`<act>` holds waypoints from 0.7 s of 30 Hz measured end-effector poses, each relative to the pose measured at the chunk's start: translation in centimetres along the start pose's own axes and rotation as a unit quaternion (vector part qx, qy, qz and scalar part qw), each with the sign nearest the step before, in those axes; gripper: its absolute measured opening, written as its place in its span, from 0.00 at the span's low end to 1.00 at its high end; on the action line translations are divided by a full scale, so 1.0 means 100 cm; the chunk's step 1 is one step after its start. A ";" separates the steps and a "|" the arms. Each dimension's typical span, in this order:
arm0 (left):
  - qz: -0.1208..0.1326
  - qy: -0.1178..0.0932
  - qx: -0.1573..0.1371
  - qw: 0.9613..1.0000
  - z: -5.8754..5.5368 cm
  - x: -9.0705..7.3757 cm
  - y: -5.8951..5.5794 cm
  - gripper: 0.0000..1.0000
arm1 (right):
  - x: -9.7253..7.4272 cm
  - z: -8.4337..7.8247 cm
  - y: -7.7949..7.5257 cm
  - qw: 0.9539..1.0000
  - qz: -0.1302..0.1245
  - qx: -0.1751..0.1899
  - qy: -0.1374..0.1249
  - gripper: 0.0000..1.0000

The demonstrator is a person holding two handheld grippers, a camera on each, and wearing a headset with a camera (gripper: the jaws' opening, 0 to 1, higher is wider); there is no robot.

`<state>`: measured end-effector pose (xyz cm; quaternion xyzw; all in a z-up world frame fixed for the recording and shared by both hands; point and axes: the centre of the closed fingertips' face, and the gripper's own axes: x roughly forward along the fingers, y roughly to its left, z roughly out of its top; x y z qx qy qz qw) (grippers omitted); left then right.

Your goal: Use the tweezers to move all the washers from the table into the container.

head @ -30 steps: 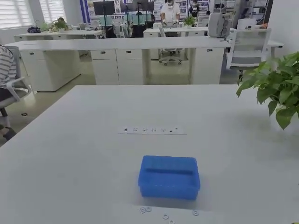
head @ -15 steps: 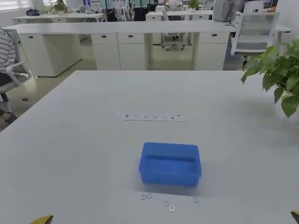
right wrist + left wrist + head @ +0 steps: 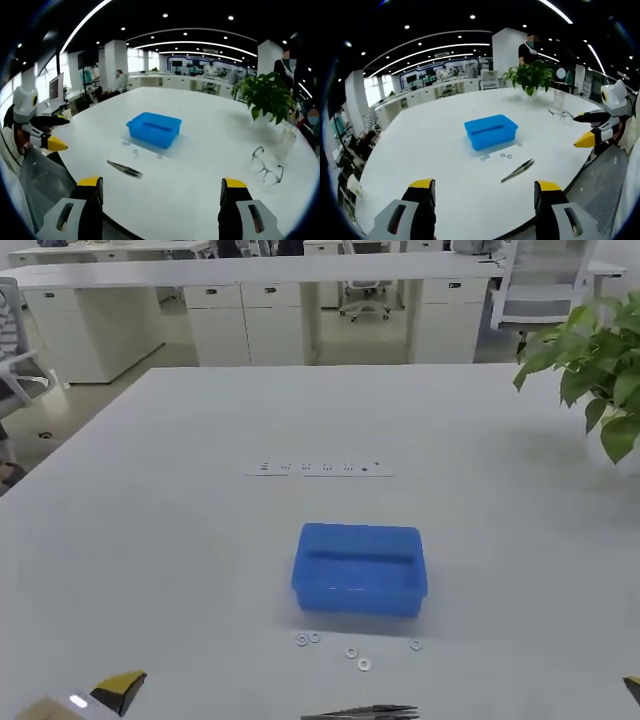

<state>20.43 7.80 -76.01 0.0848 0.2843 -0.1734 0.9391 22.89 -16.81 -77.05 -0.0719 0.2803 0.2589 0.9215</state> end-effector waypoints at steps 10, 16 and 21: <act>-0.069 0.020 0.076 0.994 0.009 0.019 -0.011 0.65 | -0.001 0.000 -0.005 1.000 -0.014 -0.005 -0.005 0.95; -0.112 0.029 0.100 0.988 0.012 0.036 -0.023 0.58 | -0.001 -0.001 -0.007 1.000 -0.017 -0.002 -0.004 0.94; -0.154 0.052 0.092 0.982 0.004 0.050 -0.035 0.46 | -0.003 0.002 -0.011 0.999 -0.030 -0.008 -0.013 0.92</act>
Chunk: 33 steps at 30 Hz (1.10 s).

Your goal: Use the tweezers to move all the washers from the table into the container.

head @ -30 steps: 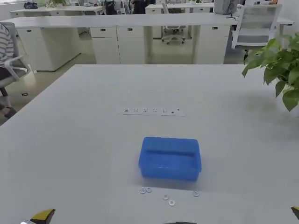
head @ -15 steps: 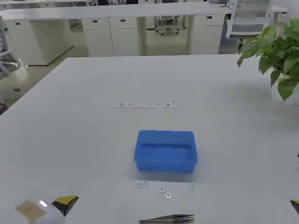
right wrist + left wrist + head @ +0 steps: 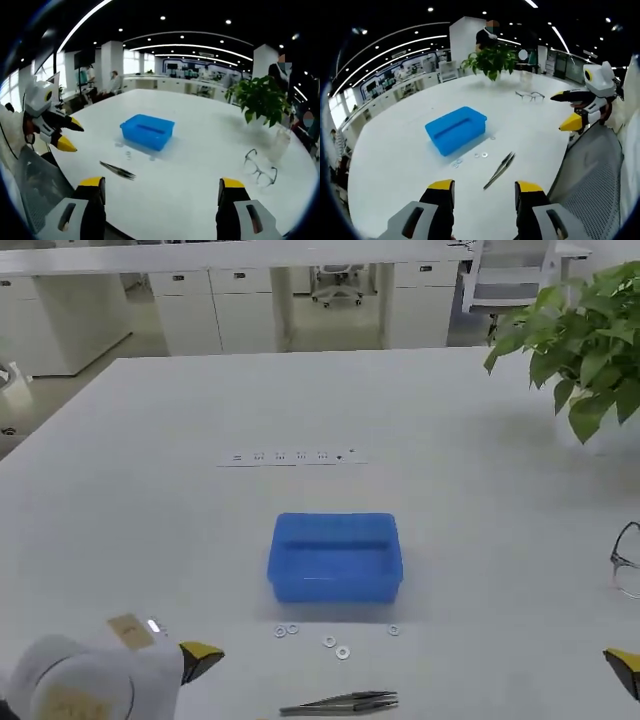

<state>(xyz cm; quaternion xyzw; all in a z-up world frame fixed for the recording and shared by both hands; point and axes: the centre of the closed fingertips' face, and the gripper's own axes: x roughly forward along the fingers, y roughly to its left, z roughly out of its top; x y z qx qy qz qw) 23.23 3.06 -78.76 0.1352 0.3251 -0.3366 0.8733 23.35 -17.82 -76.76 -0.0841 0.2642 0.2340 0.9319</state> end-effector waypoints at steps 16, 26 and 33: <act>-0.052 0.080 0.078 0.992 -0.022 0.046 0.001 0.24 | 0.001 -0.001 -0.001 1.000 -0.008 -0.015 0.005 0.90; -0.080 0.118 0.101 0.985 -0.036 0.069 -0.003 0.17 | 0.002 -0.005 -0.006 1.000 -0.016 -0.013 0.013 0.88; -0.090 0.139 0.125 0.978 -0.045 0.077 -0.005 0.10 | 0.002 -0.004 -0.006 1.000 -0.017 -0.014 0.013 0.87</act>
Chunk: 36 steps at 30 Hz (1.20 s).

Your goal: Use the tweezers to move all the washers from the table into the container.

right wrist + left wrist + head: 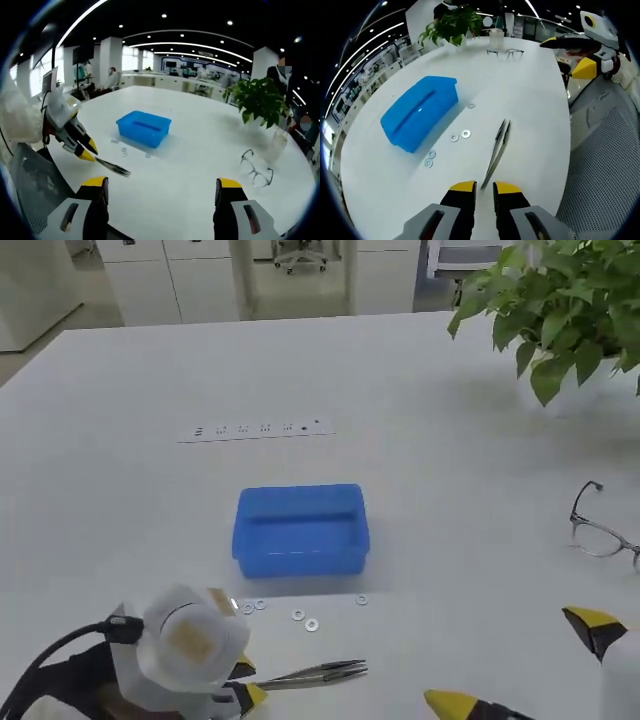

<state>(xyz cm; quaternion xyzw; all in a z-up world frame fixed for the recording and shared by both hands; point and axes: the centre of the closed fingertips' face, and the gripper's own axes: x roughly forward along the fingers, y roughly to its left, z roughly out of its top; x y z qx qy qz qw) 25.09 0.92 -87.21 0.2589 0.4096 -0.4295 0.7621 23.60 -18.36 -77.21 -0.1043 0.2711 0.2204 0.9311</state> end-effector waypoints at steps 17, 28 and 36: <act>-0.016 0.019 0.034 0.999 -0.001 0.009 -0.001 0.00 | 0.000 -0.001 0.001 1.000 0.001 -0.004 0.004 0.86; -0.019 0.008 0.032 0.999 0.008 -0.002 -0.008 0.00 | 0.000 0.000 0.001 1.000 0.003 0.003 -0.001 0.84; -0.001 -0.033 0.033 0.999 0.032 -0.028 -0.015 0.00 | -0.001 0.004 0.005 1.000 0.012 0.001 -0.010 0.83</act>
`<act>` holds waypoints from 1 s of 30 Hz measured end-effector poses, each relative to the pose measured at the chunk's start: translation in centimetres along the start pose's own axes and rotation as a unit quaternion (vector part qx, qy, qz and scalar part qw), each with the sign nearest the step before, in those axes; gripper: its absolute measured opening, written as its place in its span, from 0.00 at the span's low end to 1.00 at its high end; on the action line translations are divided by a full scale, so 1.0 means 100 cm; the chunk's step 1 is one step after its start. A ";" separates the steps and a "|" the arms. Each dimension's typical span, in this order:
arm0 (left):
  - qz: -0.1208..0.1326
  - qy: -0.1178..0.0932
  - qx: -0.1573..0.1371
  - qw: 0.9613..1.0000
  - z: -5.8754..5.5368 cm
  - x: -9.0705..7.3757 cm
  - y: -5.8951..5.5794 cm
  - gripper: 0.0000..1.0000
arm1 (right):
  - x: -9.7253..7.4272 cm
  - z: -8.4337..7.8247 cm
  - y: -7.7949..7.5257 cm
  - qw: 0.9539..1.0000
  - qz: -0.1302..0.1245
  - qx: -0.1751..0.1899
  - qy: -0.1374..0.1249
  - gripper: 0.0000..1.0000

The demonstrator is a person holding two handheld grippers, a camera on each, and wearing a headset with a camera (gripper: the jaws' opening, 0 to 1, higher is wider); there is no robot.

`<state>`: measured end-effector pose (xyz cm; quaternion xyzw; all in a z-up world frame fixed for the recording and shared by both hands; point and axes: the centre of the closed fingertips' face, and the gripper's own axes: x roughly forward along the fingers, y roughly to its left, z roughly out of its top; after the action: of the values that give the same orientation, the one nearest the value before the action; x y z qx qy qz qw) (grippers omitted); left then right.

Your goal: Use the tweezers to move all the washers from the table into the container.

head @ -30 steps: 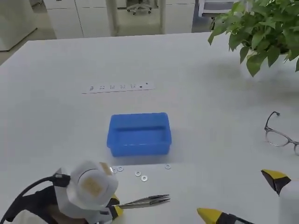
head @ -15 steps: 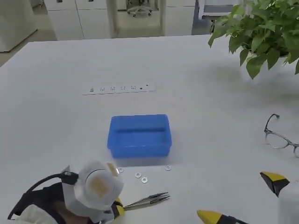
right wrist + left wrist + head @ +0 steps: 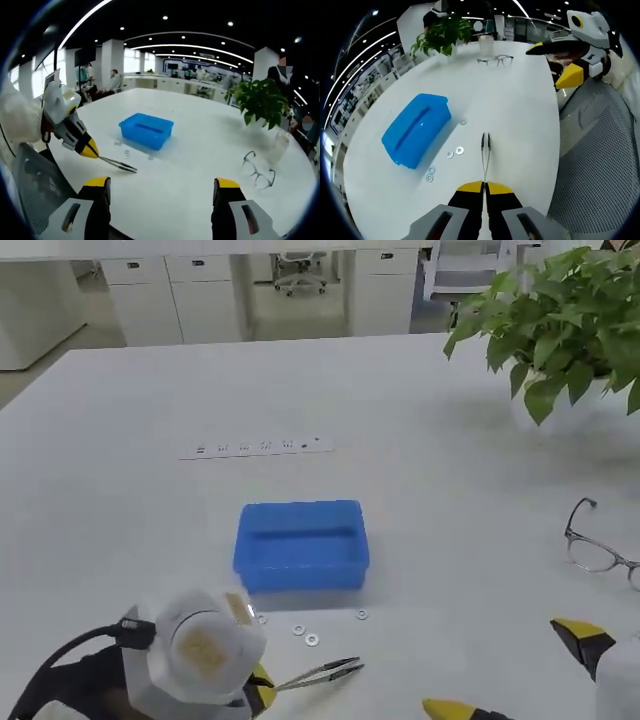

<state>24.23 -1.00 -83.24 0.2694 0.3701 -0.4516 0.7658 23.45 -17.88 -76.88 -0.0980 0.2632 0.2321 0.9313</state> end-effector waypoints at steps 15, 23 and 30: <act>0.008 -0.075 0.025 0.997 0.057 -0.032 -0.016 0.00 | 0.003 -0.004 0.020 0.998 0.053 -0.008 0.016 0.74; 0.003 -0.087 0.038 0.995 0.064 -0.054 -0.028 0.00 | -0.003 0.003 0.052 0.989 0.147 0.005 0.008 0.59; -0.043 -0.105 0.052 0.992 0.077 -0.085 -0.047 0.00 | -0.020 0.029 0.102 0.957 0.285 -0.055 0.022 0.36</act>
<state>19.82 -4.68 -72.22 0.2440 0.2751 -0.5287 0.7650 18.31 -8.83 -73.97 -0.0756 0.2875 0.4995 0.8137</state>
